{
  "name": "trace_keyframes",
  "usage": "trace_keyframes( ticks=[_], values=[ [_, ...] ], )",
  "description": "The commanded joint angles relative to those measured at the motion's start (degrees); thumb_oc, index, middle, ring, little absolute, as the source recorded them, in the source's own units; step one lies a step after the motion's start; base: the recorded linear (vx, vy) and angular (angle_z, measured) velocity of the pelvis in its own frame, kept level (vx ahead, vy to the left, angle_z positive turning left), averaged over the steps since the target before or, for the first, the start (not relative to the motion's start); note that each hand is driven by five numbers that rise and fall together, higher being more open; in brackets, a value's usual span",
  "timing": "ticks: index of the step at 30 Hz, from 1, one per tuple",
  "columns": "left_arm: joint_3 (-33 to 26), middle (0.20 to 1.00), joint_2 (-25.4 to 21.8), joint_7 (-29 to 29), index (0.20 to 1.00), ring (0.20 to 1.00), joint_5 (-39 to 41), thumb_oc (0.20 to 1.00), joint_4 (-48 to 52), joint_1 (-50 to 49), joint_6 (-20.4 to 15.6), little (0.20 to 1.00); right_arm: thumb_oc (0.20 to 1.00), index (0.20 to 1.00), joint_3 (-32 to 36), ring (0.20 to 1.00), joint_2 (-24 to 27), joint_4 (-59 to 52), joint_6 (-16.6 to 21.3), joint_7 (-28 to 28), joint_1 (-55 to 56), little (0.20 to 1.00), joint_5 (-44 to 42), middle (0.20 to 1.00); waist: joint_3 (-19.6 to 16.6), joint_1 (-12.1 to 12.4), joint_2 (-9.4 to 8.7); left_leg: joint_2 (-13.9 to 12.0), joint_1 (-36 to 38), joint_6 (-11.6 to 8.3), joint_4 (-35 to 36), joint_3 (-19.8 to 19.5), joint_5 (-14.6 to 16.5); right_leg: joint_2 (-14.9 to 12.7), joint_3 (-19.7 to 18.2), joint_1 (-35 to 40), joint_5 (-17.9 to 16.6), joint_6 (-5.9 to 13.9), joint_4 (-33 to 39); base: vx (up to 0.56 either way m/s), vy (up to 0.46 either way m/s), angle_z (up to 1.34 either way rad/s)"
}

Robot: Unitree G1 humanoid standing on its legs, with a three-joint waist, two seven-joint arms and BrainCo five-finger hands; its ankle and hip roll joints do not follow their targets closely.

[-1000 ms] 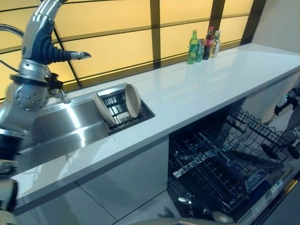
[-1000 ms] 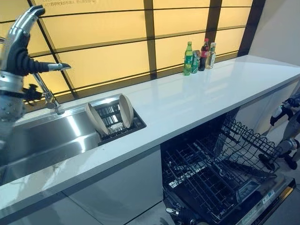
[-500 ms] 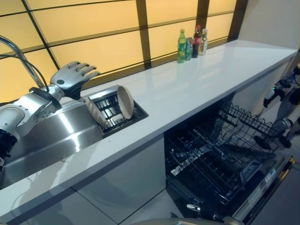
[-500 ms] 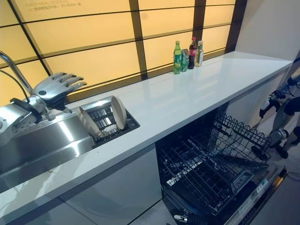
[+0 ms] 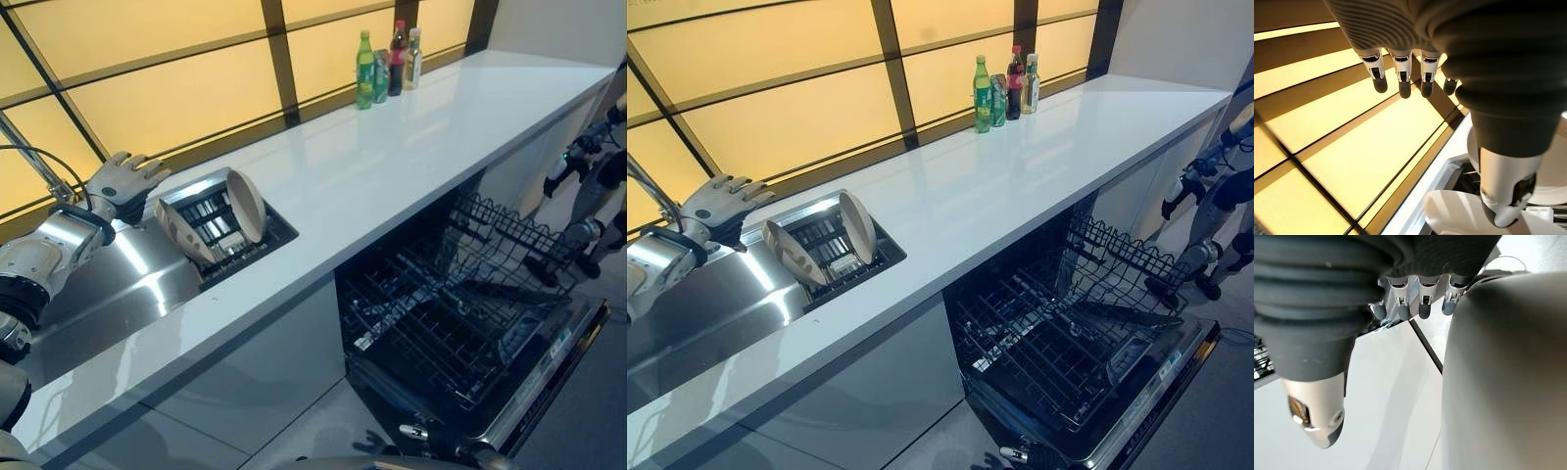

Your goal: Pick up plates and place into dishwasher.

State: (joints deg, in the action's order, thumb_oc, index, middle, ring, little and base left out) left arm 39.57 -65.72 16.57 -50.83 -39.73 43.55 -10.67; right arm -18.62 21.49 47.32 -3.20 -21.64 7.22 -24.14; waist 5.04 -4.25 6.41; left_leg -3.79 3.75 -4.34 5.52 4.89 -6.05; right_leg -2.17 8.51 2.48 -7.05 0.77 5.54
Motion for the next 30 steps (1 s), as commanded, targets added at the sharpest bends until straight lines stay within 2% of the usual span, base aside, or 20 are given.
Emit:
trace_keyframes(
  ticks=[1,8,12,22,27,30],
  values=[
    [-3.3,1.0,0.1,1.5,1.0,1.0,-1.2,1.0,-4.3,7.5,1.8,1.0,1.0,1.0,-1.8,1.0,0.2,-4.1,0.1,-0.6,-4.5,1.0,0.3,1.0,5.6,-2.2,-0.73,3.3,0.6,1.88,-1.1,1.3,7.1,-3.7,-1.4,0.4,5.2,6.15,-0.8,-0.04,0.052,-0.01],
    [-0.7,1.0,2.8,1.7,1.0,1.0,-4.7,1.0,-6.7,9.9,3.7,1.0,1.0,1.0,-1.5,1.0,1.5,-4.4,-0.2,-0.6,-6.9,1.0,-1.3,1.0,8.9,-3.2,-1.14,3.2,-1.6,1.7,-1.2,1.4,6.2,-3.3,-2.4,-2.0,4.7,5.76,-1.1,-0.08,0.036,-0.07],
    [1.1,1.0,2.9,1.1,1.0,1.0,-5.1,1.0,-9.0,12.4,3.4,1.0,1.0,1.0,-1.4,1.0,2.1,-4.6,0.2,-0.3,-8.1,1.0,-3.0,1.0,11.0,-3.6,-1.55,3.1,-3.3,1.64,-1.3,1.4,5.6,-3.1,-2.9,-3.8,4.1,5.58,-1.2,-0.1,0.017,-0.04],
    [4.4,1.0,4.9,-10.4,1.0,1.0,-7.7,1.0,-13.6,15.1,5.2,1.0,1.0,1.0,-1.7,1.0,2.3,-4.9,0.5,-0.4,-10.6,1.0,-4.6,1.0,13.7,-3.8,-2.56,3.1,-5.4,1.64,-1.3,1.5,4.7,-3.0,-2.8,-6.2,3.2,5.68,-1.4,-0.05,-0.002,-0.02],
    [4.5,1.0,6.7,-19.2,1.0,1.0,-7.5,1.0,-16.8,14.8,8.2,1.0,1.0,1.0,-1.8,1.0,2.0,-4.7,0.4,0.6,-11.4,1.0,-5.0,1.0,14.3,-4.0,-2.7,3.2,-5.8,1.7,-1.3,1.7,4.5,-3.1,-2.7,-6.5,3.0,5.63,-1.4,-0.01,0.002,0.0],
    [4.5,1.0,6.7,-17.6,1.0,1.0,-8.2,1.0,-17.3,14.9,9.7,1.0,1.0,1.0,-2.1,1.0,2.2,-4.7,0.3,0.6,-12.0,1.0,-5.6,1.0,14.8,-3.9,-2.93,3.3,-5.9,1.68,-1.4,1.7,4.4,-3.0,-2.7,-6.7,2.9,5.54,-1.5,-0.02,0.001,0.0]
  ],
)
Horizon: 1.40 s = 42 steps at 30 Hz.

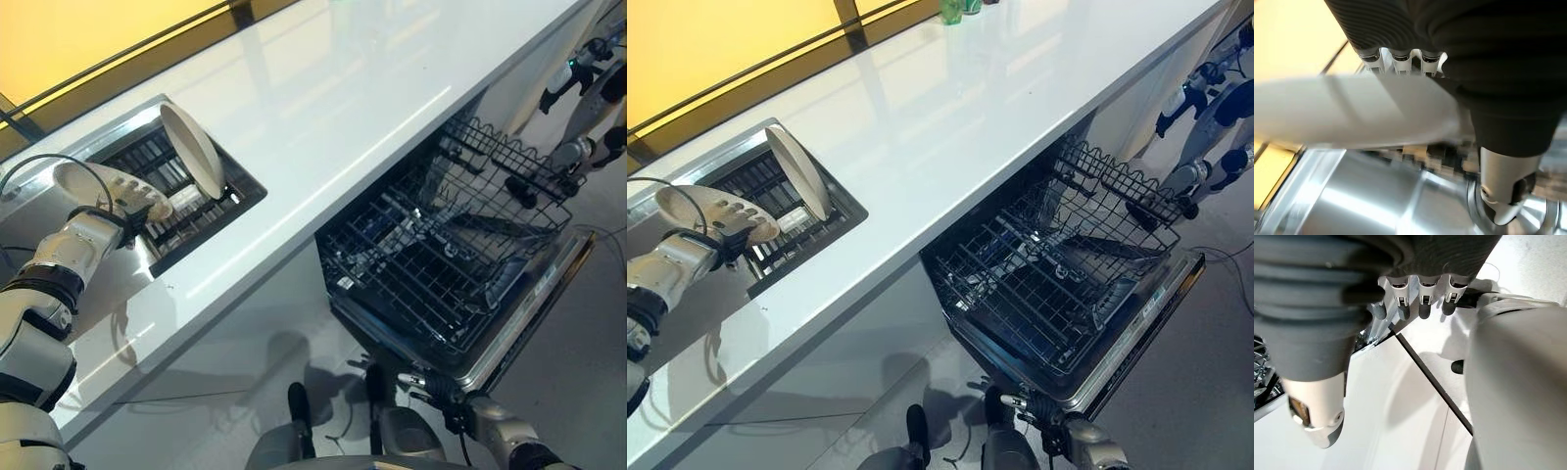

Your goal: Pick up plates and place into dishwasher.

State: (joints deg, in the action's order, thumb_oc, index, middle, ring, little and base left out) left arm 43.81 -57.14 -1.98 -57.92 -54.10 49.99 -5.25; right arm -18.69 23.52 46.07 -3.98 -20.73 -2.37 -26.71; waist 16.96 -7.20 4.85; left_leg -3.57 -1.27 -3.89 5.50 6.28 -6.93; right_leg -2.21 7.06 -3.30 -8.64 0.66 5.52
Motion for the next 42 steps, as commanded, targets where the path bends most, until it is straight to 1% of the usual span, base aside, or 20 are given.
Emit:
trace_keyframes(
  ticks=[1,2,3,5,7,9,11,13,17,20,22,23,28,30,32,34,36,39,40,42],
  values=[
    [0.1,1.0,-1.8,1.7,1.0,1.0,-1.0,1.0,-2.6,8.8,5.1,1.0,1.0,1.0,-2.2,1.0,0.1,-3.6,1.2,-0.3,-2.4,1.0,-3.0,1.0,2.9,-0.9,-1.47,3.1,-0.9,1.2,-1.3,0.3,5.3,-2.9,-1.2,-0.9,4.5,5.68,-1.4,0.0,0.0,0.0],
    [0.2,1.0,-1.8,2.0,1.0,1.0,-1.5,1.0,-2.5,9.3,5.5,1.0,1.0,1.0,-2.2,1.0,0.1,-3.5,1.3,-0.3,-2.4,1.0,-3.0,1.0,3.0,-0.9,-1.51,3.0,-0.9,1.21,-1.3,0.3,5.3,-2.9,-1.1,-0.9,4.6,5.67,-1.4,0.0,0.0,0.0],
    [0.3,1.0,-2.0,3.0,1.0,1.0,-2.0,1.0,-2.2,9.9,6.8,1.0,1.0,1.0,-2.3,1.0,0.1,-3.5,1.4,-0.6,-2.3,1.0,-2.8,1.0,2.9,-0.8,-1.53,3.0,-0.8,1.17,-1.3,0.2,5.3,-3.0,-0.9,-0.8,4.6,5.67,-1.4,0.0,0.0,0.0],
    [0.2,1.0,-2.4,7.1,1.0,1.0,-0.4,1.0,-1.8,10.5,8.6,1.0,1.0,1.0,-2.5,1.0,0.0,-3.5,1.7,-0.6,-2.1,1.0,-3.2,1.0,2.6,-0.6,-1.53,3.1,-0.7,1.14,-1.2,0.0,5.4,-3.1,-0.7,-0.6,4.6,5.71,-1.3,0.0,-0.04,0.01],
    [-0.1,1.0,-2.9,11.8,1.0,1.0,-0.8,1.0,-0.7,11.5,9.8,1.0,1.0,1.0,-2.3,1.0,-0.3,-3.4,1.6,-0.6,-1.6,1.0,-3.2,1.0,1.9,-0.3,-1.47,3.2,-0.4,1.06,-1.3,0.0,5.5,-3.2,-0.2,-0.2,4.8,5.7,-1.3,0.02,-0.049,0.03],
    [-0.8,1.0,-3.2,13.0,1.0,1.0,-1.5,1.0,-0.4,11.5,10.0,1.0,1.0,1.0,-2.1,1.0,-0.5,-3.2,1.7,-0.8,-1.1,1.0,-3.0,1.0,1.4,-0.2,-1.34,3.2,0.0,1.02,-1.3,-0.1,5.6,-3.3,0.1,0.3,5.0,5.69,-1.3,0.03,-0.026,0.06],
    [-1.2,1.0,-3.4,12.4,1.0,1.0,-2.5,1.0,0.4,10.4,10.2,1.0,1.0,1.0,-1.7,1.0,-0.7,-2.6,1.8,-1.0,-0.8,1.0,-2.7,1.0,0.5,0.1,-1.01,3.3,0.5,0.97,-1.3,-0.2,5.8,-3.5,0.4,0.9,5.2,5.65,-1.3,0.06,-0.005,0.06],
    [-1.6,1.0,-3.2,10.4,1.0,1.0,-3.9,1.0,1.4,9.1,10.4,1.0,1.0,1.0,-1.6,1.0,-0.8,-2.3,1.6,-0.9,-0.6,1.0,-2.9,1.0,0.0,0.2,-0.69,3.4,0.8,0.92,-1.3,-0.3,5.9,-3.7,0.7,1.3,5.3,5.66,-1.3,0.06,0.013,0.06],
    [-2.6,1.0,-1.6,6.2,1.0,1.0,-7.3,1.0,2.3,5.6,12.1,1.0,1.0,1.0,-1.2,1.0,-1.2,-1.8,0.6,-0.5,-0.5,1.0,-2.6,1.0,-1.0,-0.1,0.03,3.5,1.8,0.9,-1.4,0.0,6.3,-4.0,0.8,2.2,5.6,5.65,-1.3,0.06,0.036,0.02],
    [-3.2,1.0,-0.7,4.6,1.0,1.0,-6.6,1.0,1.2,3.8,11.5,1.0,1.0,1.0,-0.5,1.0,-0.8,-1.8,-0.2,0.1,-0.4,1.0,-4.0,1.0,-0.9,-0.6,0.35,3.6,1.9,0.9,-1.6,0.3,6.4,-4.1,0.5,2.2,5.7,5.57,-1.5,0.04,0.065,-0.01],
    [-3.6,1.0,0.0,4.0,1.0,1.0,-6.7,1.0,0.2,2.9,12.0,1.0,1.0,1.0,0.0,1.0,-0.7,-2.2,-0.4,0.6,-0.4,1.0,-4.7,1.0,-0.5,-0.8,0.3,3.7,1.8,1.01,-1.7,0.3,6.4,-4.0,0.1,2.1,5.7,5.52,-1.5,-0.01,0.048,-0.01],
    [-3.9,1.0,0.1,4.0,1.0,1.0,-5.3,1.0,-0.2,2.4,11.8,1.0,1.0,1.0,0.2,1.0,-0.6,-2.5,-0.4,0.7,-0.4,1.0,-5.4,1.0,-0.1,-1.0,0.12,3.7,1.6,1.08,-1.7,0.4,6.4,-4.0,-0.2,1.8,5.6,5.53,-1.5,-0.04,0.024,-0.02],
    [-4.0,1.0,0.8,3.3,1.0,1.0,-2.9,1.0,-1.9,2.0,9.3,1.0,1.0,1.0,0.6,1.0,-0.5,-3.3,0.0,0.9,-1.0,1.0,-6.1,1.0,1.3,-1.2,-0.6,3.7,0.7,1.25,-1.7,0.4,6.2,-3.6,-0.6,0.4,5.2,5.57,-1.6,-0.07,-0.003,-0.05],
    [-3.9,1.0,1.3,3.1,1.0,1.0,-1.8,1.0,-2.6,1.8,9.0,1.0,1.0,1.0,0.4,1.0,-0.6,-3.3,0.2,0.8,-1.3,1.0,-5.9,1.0,1.7,-1.3,-0.73,3.7,0.4,1.28,-1.7,0.3,6.1,-3.7,-0.6,0.2,5.1,5.58,-1.7,-0.04,0.008,-0.03],
    [-3.9,1.0,2.0,4.4,1.0,1.0,-1.6,1.0,-3.6,1.6,8.7,1.0,1.0,1.0,0.1,1.0,-0.6,-2.9,0.3,0.5,-1.7,1.0,-5.6,1.0,1.9,-1.4,-0.84,3.7,0.1,1.3,-1.7,0.5,6.0,-3.7,-0.6,-0.2,5.1,5.54,-1.9,0.0,0.0,0.0],
    [-3.7,1.0,2.2,5.0,1.0,1.0,-1.4,1.0,-3.9,1.8,9.1,1.0,1.0,1.0,0.0,1.0,-0.6,-2.6,0.4,0.5,-1.9,1.0,-5.6,1.0,1.9,-1.3,-0.89,3.7,0.0,1.32,-1.8,0.6,6.0,-3.8,-0.6,-0.3,5.2,5.5,-2.0,0.0,0.0,0.0],
    [-3.7,1.0,2.3,6.9,1.0,1.0,-0.6,1.0,-4.4,2.1,9.5,1.0,1.0,1.0,-0.2,1.0,-0.4,-2.2,0.7,0.4,-2.2,1.0,-5.8,1.0,2.2,-1.3,-0.95,3.7,-0.3,1.29,-1.9,0.6,5.9,-3.8,-0.7,-0.6,5.2,5.44,-2.2,0.0,0.0,0.0],
    [-3.5,1.0,2.1,9.6,1.0,1.0,0.2,1.0,-4.8,3.3,11.4,1.0,1.0,1.0,-0.3,1.0,0.1,-2.4,0.5,0.7,-2.7,1.0,-6.6,1.0,2.8,-1.4,-1.15,3.7,-0.8,1.28,-2.0,0.6,5.8,-3.7,-0.8,-1.3,5.2,5.34,-2.4,0.0,0.0,0.0],
    [-3.5,1.0,2.0,11.6,1.0,1.0,0.7,1.0,-5.0,3.9,12.3,1.0,1.0,1.0,-0.5,1.0,0.3,-2.3,0.4,0.7,-3.0,1.0,-7.0,1.0,3.2,-1.3,-1.3,3.6,-1.2,1.26,-2.1,0.6,5.7,-3.7,-0.9,-1.7,5.1,5.31,-2.5,-0.04,0.015,0.0],
    [-3.7,1.0,1.4,16.8,1.0,1.0,5.4,1.0,-5.0,4.9,14.3,1.0,1.0,1.0,-0.7,1.0,0.5,-2.2,0.5,0.5,-3.3,1.0,-7.5,1.0,3.6,-1.2,-1.62,3.6,-1.7,1.26,-2.0,0.5,5.5,-3.6,-1.1,-2.4,5.0,5.28,-2.7,-0.04,0.001,-0.01]
  ],
)
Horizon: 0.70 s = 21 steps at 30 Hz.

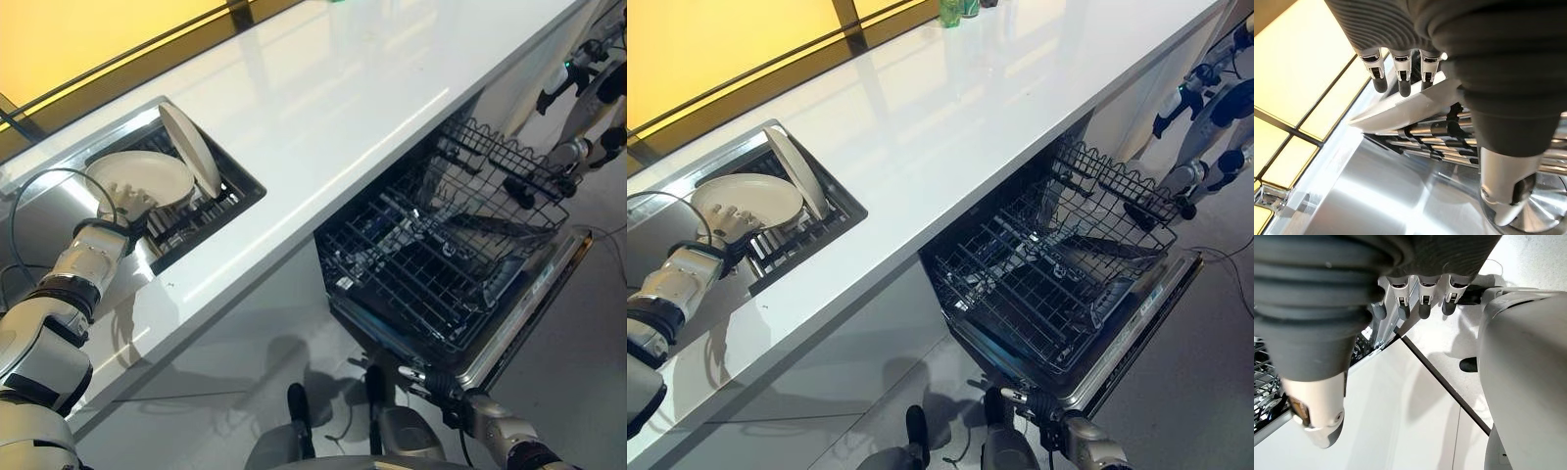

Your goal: Pick up plates and place into dishwasher.

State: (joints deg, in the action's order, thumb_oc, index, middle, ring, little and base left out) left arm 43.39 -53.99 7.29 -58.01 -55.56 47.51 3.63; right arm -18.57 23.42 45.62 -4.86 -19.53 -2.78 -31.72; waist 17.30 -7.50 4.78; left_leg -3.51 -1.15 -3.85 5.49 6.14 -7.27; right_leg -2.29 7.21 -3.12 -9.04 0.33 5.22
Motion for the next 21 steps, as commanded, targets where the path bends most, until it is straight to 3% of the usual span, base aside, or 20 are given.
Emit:
trace_keyframes(
  ticks=[1,3,9,14,21],
  values=[
    [-3.5,1.0,-2.0,9.8,1.0,1.0,7.9,1.0,-3.4,8.1,6.1,1.0,1.0,1.0,-0.9,1.0,0.7,-1.8,1.5,-0.8,-2.9,1.0,-2.8,1.0,3.5,-0.8,-1.7,3.6,-2.0,1.24,-2.0,0.6,5.8,-3.4,-1.3,-2.7,5.4,5.58,-2.5,0.0,0.0,0.0],
    [-5.2,1.0,-2.6,15.3,1.0,1.0,17.0,1.0,-3.1,10.3,6.8,1.0,1.0,1.0,-1.2,1.0,0.5,-1.7,2.1,-1.0,-2.7,1.0,-3.2,1.0,3.7,-0.5,-2.13,3.5,-2.4,1.26,-2.0,0.4,5.8,-3.3,-1.3,-3.1,5.5,5.53,-2.6,-0.02,-0.035,-0.01],
    [-11.3,1.0,-1.8,21.8,1.0,1.0,29.5,1.0,-3.7,10.9,7.2,1.0,1.0,1.0,-2.0,1.0,-0.8,-1.6,2.8,-0.8,-2.3,1.0,-2.9,1.0,3.6,0.1,-2.87,3.4,-2.6,1.22,-2.1,0.0,5.8,-3.4,-0.8,-3.3,5.7,5.52,-2.8,0.0,-0.037,0.01],
    [-14.3,1.0,-1.1,21.6,1.0,1.0,32.7,1.0,-2.6,10.1,7.3,1.0,1.0,1.0,-2.2,1.0,-1.3,-2.1,2.5,-0.2,-2.1,1.0,-3.0,1.0,3.6,0.1,-3.0,3.4,-2.6,1.16,-2.2,0.0,6.0,-3.4,-0.8,-3.6,6.0,5.46,-3.4,0.0,0.0,0.0],
    [-13.0,1.0,0.0,15.6,1.0,1.0,31.3,1.0,-2.2,9.8,8.6,1.0,1.0,1.0,-1.7,1.0,-1.5,-3.1,1.7,-0.2,-2.1,1.0,-2.7,1.0,4.0,-0.4,-3.06,3.3,-2.7,1.27,-2.5,0.3,6.2,-3.2,-1.0,-4.0,6.0,5.46,-3.8,0.0,0.0,0.0]
  ],
)
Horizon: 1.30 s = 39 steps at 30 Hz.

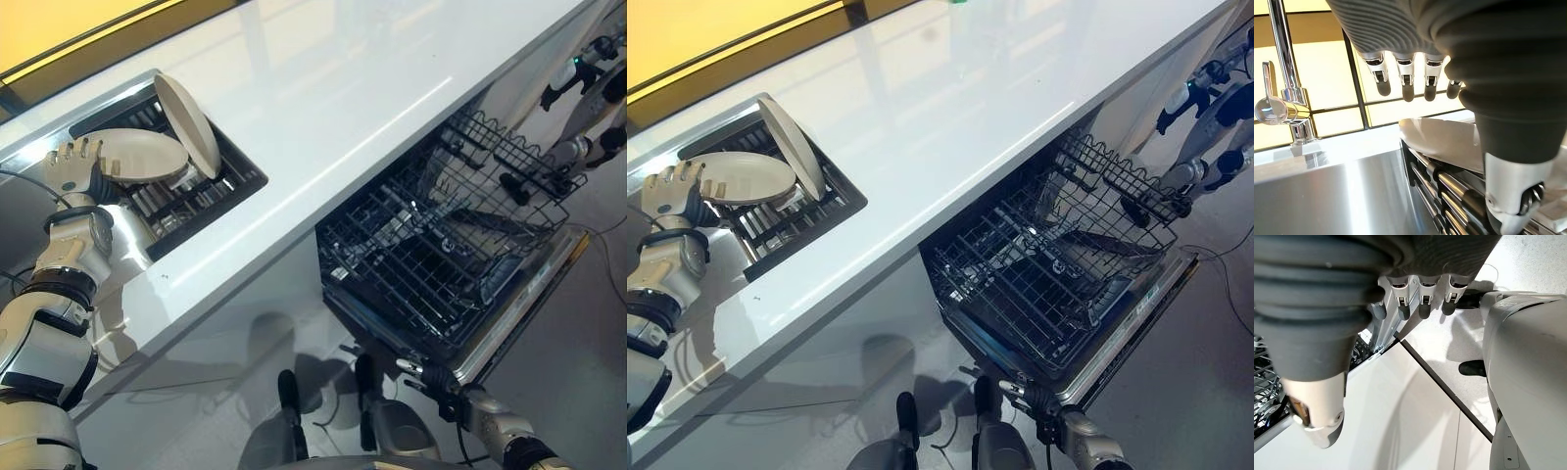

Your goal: Pick up plates and place into dishwasher.

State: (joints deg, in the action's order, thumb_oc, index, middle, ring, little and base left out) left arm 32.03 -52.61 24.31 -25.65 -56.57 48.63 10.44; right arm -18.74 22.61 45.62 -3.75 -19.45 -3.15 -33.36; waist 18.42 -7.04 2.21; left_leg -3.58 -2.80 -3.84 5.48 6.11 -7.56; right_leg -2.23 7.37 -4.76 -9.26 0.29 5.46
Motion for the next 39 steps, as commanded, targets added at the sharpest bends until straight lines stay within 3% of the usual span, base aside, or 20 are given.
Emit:
trace_keyframes(
  ticks=[1,17,18,19,20,26,35,39],
  values=[
    [-1.5,1.0,-1.3,-1.5,1.0,1.0,-1.1,1.0,-1.3,8.7,1.8,1.0,1.0,1.0,-1.5,1.0,-0.6,-3.1,0.6,-0.3,-1.7,1.0,-1.0,1.0,2.9,-0.9,-0.51,3.3,-1.1,1.27,-2.5,0.3,6.5,-3.3,-1.2,-2.4,6.2,5.49,-4.0,0.0,0.009,-0.03],
    [8.2,1.0,-0.5,-4.6,1.0,1.0,-9.3,1.0,-4.6,16.5,-1.2,1.0,1.0,1.0,-2.1,1.0,0.6,-1.7,0.8,0.0,-4.6,1.0,-4.0,1.0,5.4,-1.9,-1.08,3.5,-3.2,1.32,-2.2,1.0,5.8,-2.8,-2.0,-5.3,5.4,5.54,-4.4,0.0,0.0,0.0],
    [8.5,0.322,-0.5,-4.7,0.322,0.322,-9.1,0.322,-4.7,16.9,-1.7,0.322,1.0,1.0,-2.1,1.0,0.7,-1.8,0.7,0.3,-4.8,1.0,-4.1,1.0,5.6,-2.0,-1.06,3.5,-3.3,1.32,-2.1,1.0,5.7,-2.8,-2.1,-5.6,5.3,5.54,-4.4,-0.02,0.026,-0.04],
    [8.8,0.322,-0.5,-4.8,0.322,0.322,-8.6,0.322,-4.7,17.2,-1.7,0.322,1.0,1.0,-2.1,1.0,0.8,-1.7,0.7,0.2,-5.0,1.0,-4.2,1.0,5.6,-2.0,-1.04,3.5,-3.5,1.29,-2.1,1.1,5.6,-2.8,-2.2,-5.8,5.2,5.54,-4.4,-0.03,0.017,-0.08],
    [9.0,0.2,-0.5,-5.0,0.2,0.2,-8.0,0.2,-4.5,17.5,-1.4,0.2,1.0,1.0,-2.1,1.0,0.9,-1.8,0.7,0.2,-5.0,1.0,-4.3,1.0,5.7,-2.1,-1.05,3.6,-3.7,1.31,-2.1,1.0,5.5,-2.7,-2.2,-6.0,5.2,5.53,-4.4,-0.03,0.008,-0.09],
    [10.4,0.2,-0.9,-8.7,0.2,0.2,-12.5,0.2,-4.8,18.9,-0.2,0.2,1.0,1.0,-1.8,1.0,0.9,-2.4,1.2,0.5,-4.6,1.0,-4.3,1.0,5.6,-2.3,-0.79,3.7,-3.7,1.15,-1.7,0.9,5.4,-2.8,-2.0,-6.2,5.0,5.65,-4.2,-0.01,0.0,-0.02],
    [12.3,0.2,-1.4,-21.2,0.2,0.2,-24.2,0.2,-7.3,16.4,4.2,0.2,1.0,1.0,-0.9,1.0,1.5,-1.5,1.4,-0.4,-4.8,1.0,-4.3,1.0,4.8,-2.7,0.08,3.8,-3.4,0.89,-1.5,1.3,5.2,-3.0,-1.9,-5.6,4.6,5.79,-3.4,0.0,0.0,0.0],
    [12.1,0.2,-2.2,-21.7,0.2,0.2,-25.3,0.2,-7.0,15.1,5.3,0.2,1.0,1.0,-1.0,1.0,1.7,-2.1,1.1,-0.3,-4.4,1.0,-4.3,1.0,4.2,-2.7,0.32,3.9,-3.0,0.79,-1.4,1.1,5.2,-3.0,-1.7,-5.1,4.7,5.74,-3.1,0.0,0.0,0.0]
  ],
)
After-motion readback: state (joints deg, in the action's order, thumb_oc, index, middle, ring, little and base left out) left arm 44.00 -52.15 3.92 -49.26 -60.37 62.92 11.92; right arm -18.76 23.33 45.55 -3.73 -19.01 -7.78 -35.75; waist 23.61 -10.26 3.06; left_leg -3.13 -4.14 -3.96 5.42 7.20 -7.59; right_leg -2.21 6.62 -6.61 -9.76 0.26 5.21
